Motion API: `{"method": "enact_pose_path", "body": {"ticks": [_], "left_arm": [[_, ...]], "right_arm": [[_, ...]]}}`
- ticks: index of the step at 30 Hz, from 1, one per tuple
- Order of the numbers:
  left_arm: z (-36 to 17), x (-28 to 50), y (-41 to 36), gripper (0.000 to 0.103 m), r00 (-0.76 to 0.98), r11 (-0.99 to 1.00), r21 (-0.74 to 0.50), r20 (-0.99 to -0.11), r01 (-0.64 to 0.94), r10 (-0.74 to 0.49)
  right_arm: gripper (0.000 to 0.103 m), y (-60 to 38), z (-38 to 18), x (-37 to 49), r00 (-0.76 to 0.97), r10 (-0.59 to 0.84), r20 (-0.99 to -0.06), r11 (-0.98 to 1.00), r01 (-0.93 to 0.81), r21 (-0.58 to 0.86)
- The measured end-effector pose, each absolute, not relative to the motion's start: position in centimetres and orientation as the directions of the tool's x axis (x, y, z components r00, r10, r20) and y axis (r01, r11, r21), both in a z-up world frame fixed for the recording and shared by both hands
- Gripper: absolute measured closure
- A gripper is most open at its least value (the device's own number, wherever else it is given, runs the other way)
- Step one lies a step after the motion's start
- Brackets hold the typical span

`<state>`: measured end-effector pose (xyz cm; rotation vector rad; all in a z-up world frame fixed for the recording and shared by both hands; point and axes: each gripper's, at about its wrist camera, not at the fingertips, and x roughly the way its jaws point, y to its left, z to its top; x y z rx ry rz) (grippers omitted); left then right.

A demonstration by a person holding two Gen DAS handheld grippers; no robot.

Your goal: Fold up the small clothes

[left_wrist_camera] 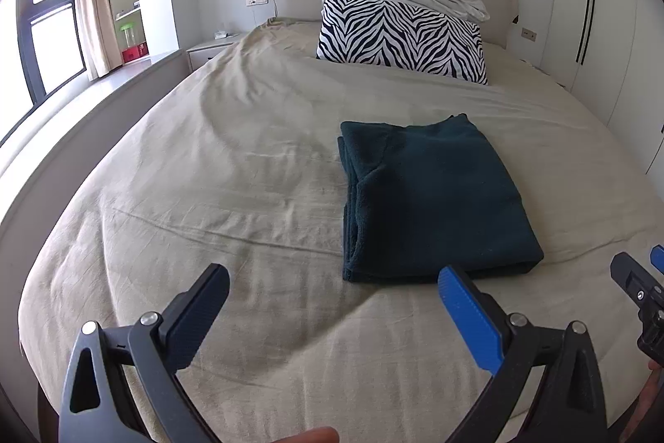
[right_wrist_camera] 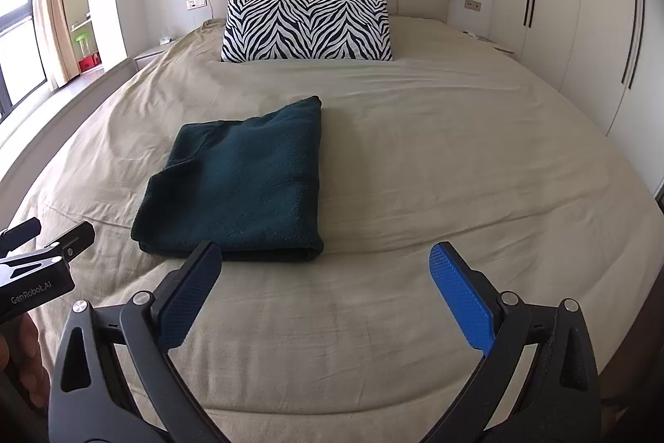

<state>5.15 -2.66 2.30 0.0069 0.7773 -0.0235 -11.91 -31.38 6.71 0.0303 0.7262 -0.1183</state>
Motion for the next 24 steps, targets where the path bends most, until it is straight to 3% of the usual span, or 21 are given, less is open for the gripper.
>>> {"method": "enact_pose_path", "body": {"ticks": [24], "left_arm": [[2.25,5.16,-2.40,0.000,0.712,1.000,-0.003,-0.702,0.019,-0.016]], "right_arm": [[0.001,-30.50,6.04,-11.71,0.735,-0.094,-0.672,0.994,0.110,-0.019]]}}
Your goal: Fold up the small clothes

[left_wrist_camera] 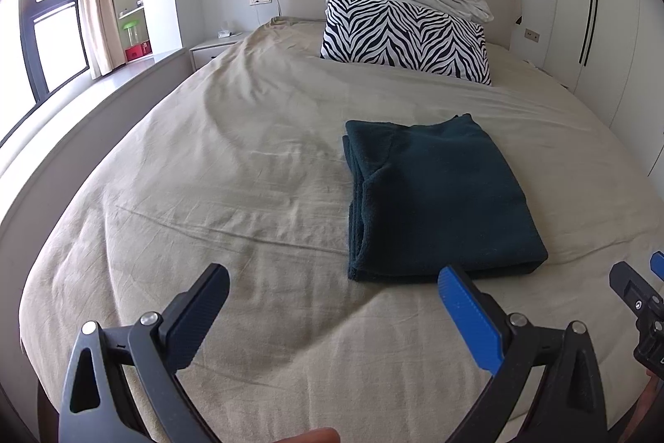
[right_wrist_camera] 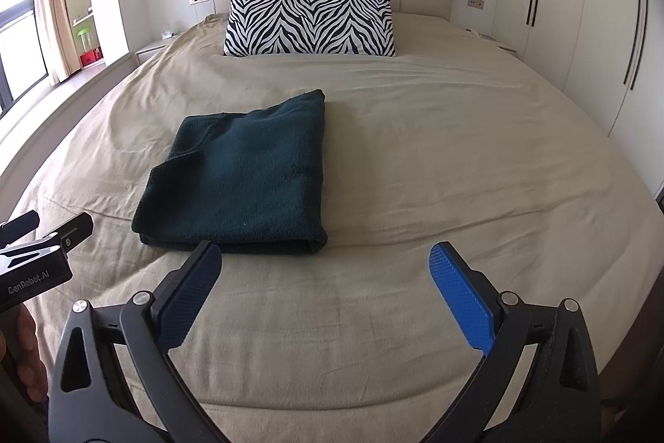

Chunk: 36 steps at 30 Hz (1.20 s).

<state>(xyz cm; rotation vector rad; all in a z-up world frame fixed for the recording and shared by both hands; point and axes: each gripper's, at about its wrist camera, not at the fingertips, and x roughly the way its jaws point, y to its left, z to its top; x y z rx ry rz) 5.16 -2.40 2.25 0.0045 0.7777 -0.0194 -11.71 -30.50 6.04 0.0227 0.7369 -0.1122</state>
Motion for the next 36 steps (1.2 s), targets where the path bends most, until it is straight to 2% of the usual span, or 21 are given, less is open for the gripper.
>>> {"method": "enact_pose_path", "body": {"ticks": [36], "left_arm": [[2.14,5.11,-2.26,0.000,0.711,1.000,-0.005,-0.703,0.017,-0.016]], "right_arm": [[0.001,-30.06,5.17,-11.89,0.726,-0.087,-0.683,0.995,0.100,-0.020]]}}
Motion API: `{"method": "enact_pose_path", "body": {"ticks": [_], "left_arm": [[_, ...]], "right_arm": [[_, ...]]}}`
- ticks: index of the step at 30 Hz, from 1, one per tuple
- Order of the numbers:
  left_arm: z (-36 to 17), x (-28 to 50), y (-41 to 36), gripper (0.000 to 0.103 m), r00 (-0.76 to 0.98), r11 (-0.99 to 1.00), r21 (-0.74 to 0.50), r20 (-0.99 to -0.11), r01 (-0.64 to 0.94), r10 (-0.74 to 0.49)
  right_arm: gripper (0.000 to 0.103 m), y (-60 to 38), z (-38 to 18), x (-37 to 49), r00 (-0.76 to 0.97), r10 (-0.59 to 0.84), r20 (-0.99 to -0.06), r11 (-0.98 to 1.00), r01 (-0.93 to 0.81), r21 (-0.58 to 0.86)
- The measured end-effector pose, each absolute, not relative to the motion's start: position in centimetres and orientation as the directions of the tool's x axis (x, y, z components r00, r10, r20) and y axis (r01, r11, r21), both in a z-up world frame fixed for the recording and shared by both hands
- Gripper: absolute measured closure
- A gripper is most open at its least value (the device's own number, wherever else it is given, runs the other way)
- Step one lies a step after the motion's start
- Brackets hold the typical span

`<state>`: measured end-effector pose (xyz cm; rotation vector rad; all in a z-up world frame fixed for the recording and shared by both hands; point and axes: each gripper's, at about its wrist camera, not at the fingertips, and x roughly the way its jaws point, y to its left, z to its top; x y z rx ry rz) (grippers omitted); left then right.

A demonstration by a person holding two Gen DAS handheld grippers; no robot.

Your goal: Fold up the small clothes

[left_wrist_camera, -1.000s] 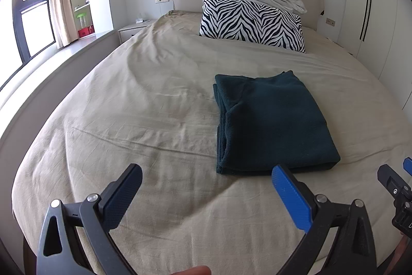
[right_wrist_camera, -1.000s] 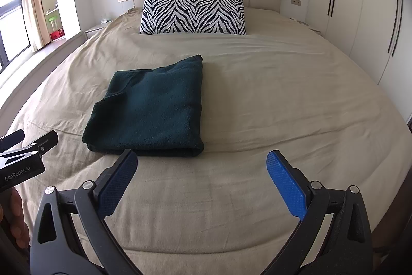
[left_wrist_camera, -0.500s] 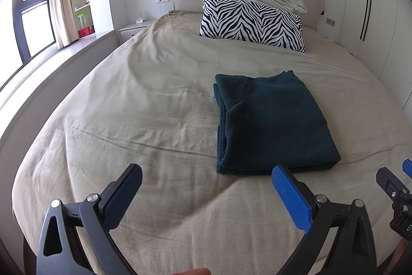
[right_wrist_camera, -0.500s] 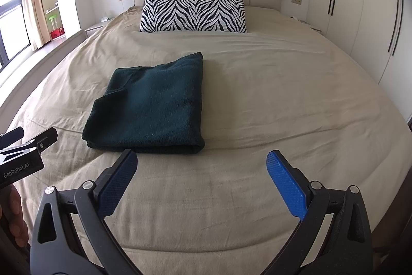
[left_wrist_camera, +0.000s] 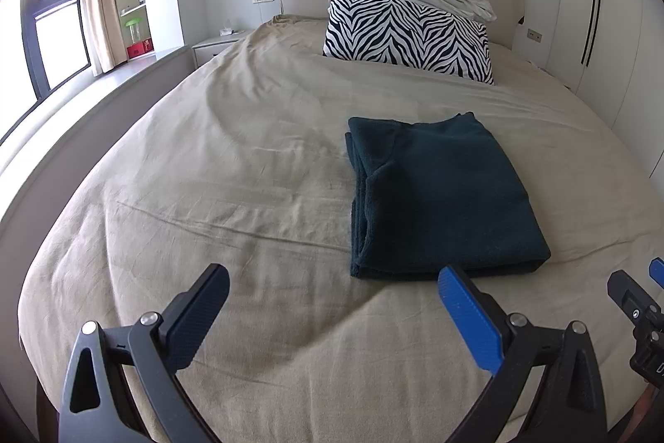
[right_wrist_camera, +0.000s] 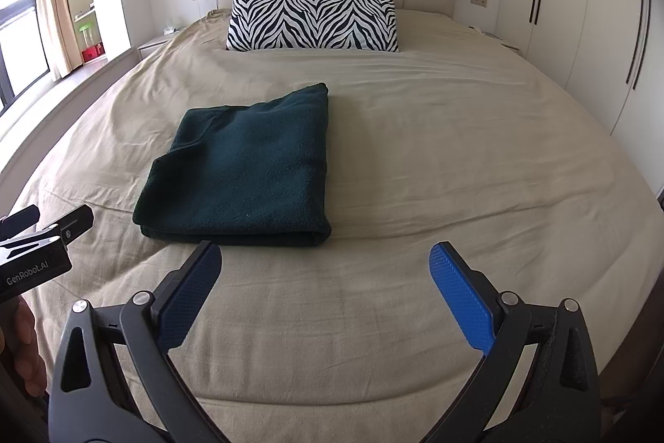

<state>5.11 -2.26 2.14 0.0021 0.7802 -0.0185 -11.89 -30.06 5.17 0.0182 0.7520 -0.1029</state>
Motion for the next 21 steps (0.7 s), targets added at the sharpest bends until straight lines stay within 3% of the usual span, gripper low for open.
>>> {"method": "enact_pose_path", "body": {"ticks": [21], "left_arm": [[1.47,4.81,-1.97,0.000,0.706,0.999,-0.024,-0.708,0.025,-0.034]], "right_arm": [[0.001,-30.13,4.79,-11.71,0.716,-0.072,-0.695,0.996,0.087,-0.014]]}}
